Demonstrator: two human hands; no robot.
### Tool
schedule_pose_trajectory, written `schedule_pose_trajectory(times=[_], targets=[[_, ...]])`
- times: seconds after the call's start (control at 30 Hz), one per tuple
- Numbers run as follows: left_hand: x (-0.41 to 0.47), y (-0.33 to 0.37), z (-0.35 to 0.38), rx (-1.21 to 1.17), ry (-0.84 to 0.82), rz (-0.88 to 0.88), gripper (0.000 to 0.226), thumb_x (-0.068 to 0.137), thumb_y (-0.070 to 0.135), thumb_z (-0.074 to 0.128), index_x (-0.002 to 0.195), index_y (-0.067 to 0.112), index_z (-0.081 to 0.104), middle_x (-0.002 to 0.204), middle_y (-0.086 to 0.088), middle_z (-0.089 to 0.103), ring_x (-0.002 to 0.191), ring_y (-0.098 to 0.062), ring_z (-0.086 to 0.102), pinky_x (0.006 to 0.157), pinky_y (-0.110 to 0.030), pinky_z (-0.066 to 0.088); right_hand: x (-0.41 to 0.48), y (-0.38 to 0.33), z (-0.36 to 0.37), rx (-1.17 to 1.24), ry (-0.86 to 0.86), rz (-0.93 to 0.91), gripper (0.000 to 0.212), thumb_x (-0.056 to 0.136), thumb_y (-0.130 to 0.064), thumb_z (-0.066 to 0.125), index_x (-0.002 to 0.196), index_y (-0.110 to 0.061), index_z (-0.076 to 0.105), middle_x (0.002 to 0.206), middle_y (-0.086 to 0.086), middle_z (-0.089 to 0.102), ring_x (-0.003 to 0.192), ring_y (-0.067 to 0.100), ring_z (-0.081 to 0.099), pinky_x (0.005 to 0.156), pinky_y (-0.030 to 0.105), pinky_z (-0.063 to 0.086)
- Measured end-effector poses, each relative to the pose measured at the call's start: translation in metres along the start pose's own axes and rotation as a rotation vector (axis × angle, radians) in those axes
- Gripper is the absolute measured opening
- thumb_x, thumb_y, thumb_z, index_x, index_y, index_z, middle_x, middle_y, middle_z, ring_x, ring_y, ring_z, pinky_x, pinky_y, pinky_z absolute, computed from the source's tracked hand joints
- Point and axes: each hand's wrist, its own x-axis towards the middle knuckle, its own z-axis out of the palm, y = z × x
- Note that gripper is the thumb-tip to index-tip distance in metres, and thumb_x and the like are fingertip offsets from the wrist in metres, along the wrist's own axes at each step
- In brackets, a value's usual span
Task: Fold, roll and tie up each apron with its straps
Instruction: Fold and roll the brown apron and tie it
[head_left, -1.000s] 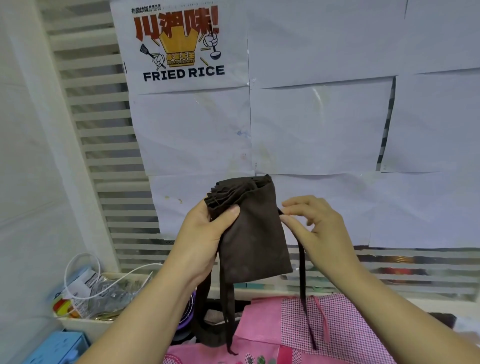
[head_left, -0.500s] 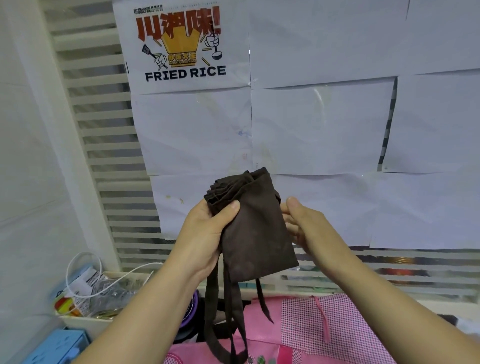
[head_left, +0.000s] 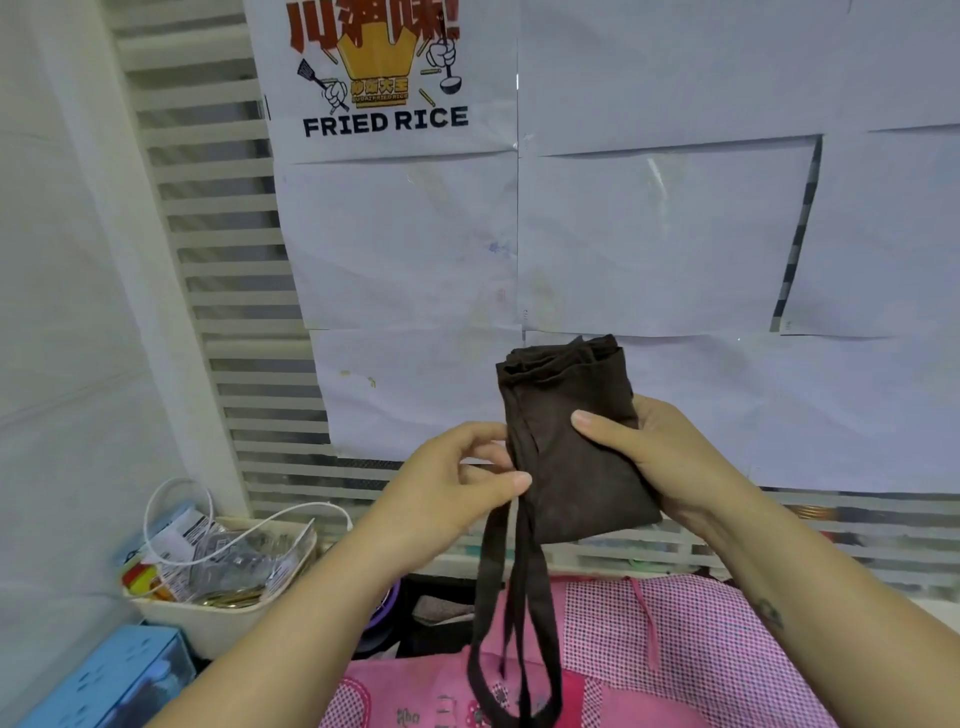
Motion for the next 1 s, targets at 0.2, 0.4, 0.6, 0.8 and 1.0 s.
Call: schedule_pose_trajectory(times=[0.2, 0.4, 0.6, 0.8, 1.0], targets=[[-0.006, 0.004, 0.01, -0.104, 0.0, -0.038, 0.033, 0.085, 0.006, 0.068, 0.112, 0.021, 0.057, 0.1, -0.007, 0.064, 0.079, -0.008, 0.061, 0.085, -0.022, 0.05, 0.0, 0.001, -0.002, 0.079, -0.008, 0.009, 0.036, 0.072, -0.025, 0.068, 0.102, -0.004, 0.066, 0.094, 0.011, 0.074, 0.083, 0.02, 0.071, 0.068, 0.026, 0.058], [-0.009, 0.009, 0.011, -0.048, -0.136, -0.107, 0.007, 0.087, 0.024, 0.066, 0.086, 0.021, 0.06, 0.067, 0.018, 0.059, 0.063, 0.003, 0.054, 0.069, -0.017, 0.042, -0.002, -0.001, -0.007, 0.119, -0.03, 0.032, 0.041, 0.069, -0.028, 0.068, 0.102, -0.005, 0.066, 0.094, 0.01, 0.074, 0.082, 0.019, 0.072, 0.068, 0.027, 0.059], [-0.008, 0.026, -0.031, 0.194, -0.106, -0.059, 0.007, 0.092, 0.02, 0.061, 0.086, 0.023, 0.062, 0.064, 0.019, 0.059, 0.053, 0.004, 0.048, 0.058, -0.02, 0.036, -0.003, -0.01, -0.022, 0.085, -0.059, 0.053, 0.055, 0.063, -0.036, 0.079, 0.105, -0.005, 0.066, 0.094, 0.01, 0.074, 0.08, 0.019, 0.072, 0.063, 0.026, 0.057], [0.005, 0.03, -0.033, 0.49, 0.09, 0.031, 0.013, 0.091, 0.021, 0.061, 0.082, 0.03, 0.06, 0.074, 0.014, 0.062, 0.067, -0.003, 0.059, 0.057, -0.015, 0.04, -0.002, -0.009, -0.018, 0.142, -0.268, 0.095, 0.071, 0.038, -0.043, 0.095, 0.096, -0.007, 0.074, 0.103, 0.018, 0.071, 0.088, 0.025, 0.071, 0.07, 0.03, 0.057], [0.001, 0.025, -0.032, 0.352, -0.032, -0.056, 0.013, 0.088, 0.019, 0.061, 0.078, 0.027, 0.059, 0.076, 0.008, 0.062, 0.056, -0.002, 0.056, 0.059, -0.019, 0.045, -0.004, -0.009, -0.019, 0.103, -0.28, 0.092, 0.065, 0.046, -0.041, 0.092, 0.098, -0.007, 0.074, 0.103, 0.017, 0.071, 0.088, 0.025, 0.071, 0.07, 0.03, 0.058]])
